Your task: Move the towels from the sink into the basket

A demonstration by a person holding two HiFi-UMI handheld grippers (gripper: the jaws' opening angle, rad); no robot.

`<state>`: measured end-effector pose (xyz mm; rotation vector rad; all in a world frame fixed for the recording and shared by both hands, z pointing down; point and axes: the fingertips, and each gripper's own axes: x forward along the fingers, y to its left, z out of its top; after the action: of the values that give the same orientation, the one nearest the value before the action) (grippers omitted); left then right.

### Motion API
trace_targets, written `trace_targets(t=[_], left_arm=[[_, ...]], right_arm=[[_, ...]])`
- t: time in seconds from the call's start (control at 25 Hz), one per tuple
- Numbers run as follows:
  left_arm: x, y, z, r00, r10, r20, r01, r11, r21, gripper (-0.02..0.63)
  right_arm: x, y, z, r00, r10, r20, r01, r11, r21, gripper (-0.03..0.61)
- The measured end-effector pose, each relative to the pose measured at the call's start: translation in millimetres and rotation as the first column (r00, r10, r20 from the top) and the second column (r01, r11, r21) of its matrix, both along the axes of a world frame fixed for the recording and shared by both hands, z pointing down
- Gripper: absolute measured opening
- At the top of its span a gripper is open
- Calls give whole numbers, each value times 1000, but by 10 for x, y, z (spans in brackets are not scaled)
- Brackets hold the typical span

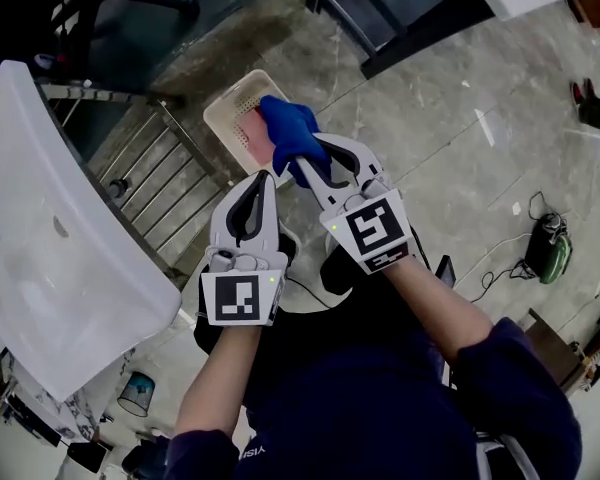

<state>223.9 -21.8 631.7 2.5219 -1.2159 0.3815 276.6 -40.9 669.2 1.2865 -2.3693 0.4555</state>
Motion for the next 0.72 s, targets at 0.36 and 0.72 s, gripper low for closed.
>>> trace_targets(t=[0.36,0.72], left_arm=[[-154,-161,649,999,-33,5,33,999,4,2],[-244,-253,1128,999,-52,-2,52,998,18,3]], right_arm=[[-215,-189,702,999,-38,2,38,999,-5,77],[-385,-294,1355,998,-66,-4,66,997,-35,77]])
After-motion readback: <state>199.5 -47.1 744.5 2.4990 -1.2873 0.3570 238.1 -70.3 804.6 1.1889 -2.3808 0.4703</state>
